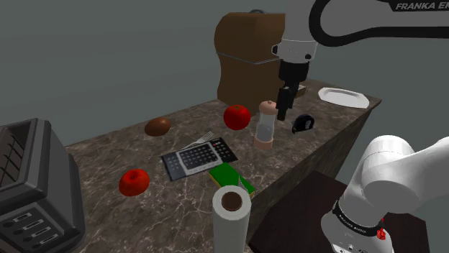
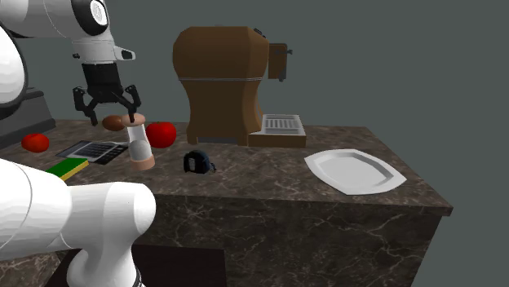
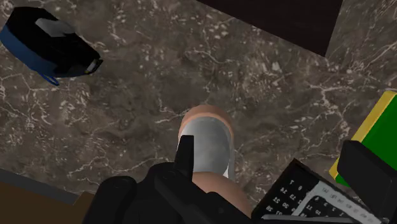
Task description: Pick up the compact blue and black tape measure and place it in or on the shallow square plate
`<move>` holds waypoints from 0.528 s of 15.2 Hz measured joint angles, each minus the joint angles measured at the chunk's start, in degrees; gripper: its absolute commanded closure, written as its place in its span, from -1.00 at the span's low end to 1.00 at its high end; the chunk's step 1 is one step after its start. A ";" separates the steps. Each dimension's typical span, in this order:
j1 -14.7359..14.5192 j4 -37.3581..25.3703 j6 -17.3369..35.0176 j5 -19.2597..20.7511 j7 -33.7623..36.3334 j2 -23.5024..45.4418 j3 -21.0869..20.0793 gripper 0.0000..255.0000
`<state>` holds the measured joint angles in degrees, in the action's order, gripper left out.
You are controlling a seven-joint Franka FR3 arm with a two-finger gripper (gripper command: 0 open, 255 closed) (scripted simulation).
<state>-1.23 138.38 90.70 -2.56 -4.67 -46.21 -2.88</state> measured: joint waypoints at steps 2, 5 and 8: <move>0.08 0.66 0.08 0.46 -0.88 -0.63 0.61 -1.00; 0.78 3.76 1.38 3.32 -6.09 -2.68 4.22 -1.00; 1.64 6.77 2.85 6.64 -11.82 -4.66 8.22 -1.00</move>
<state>0.41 145.15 93.55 4.09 -16.50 -50.86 5.34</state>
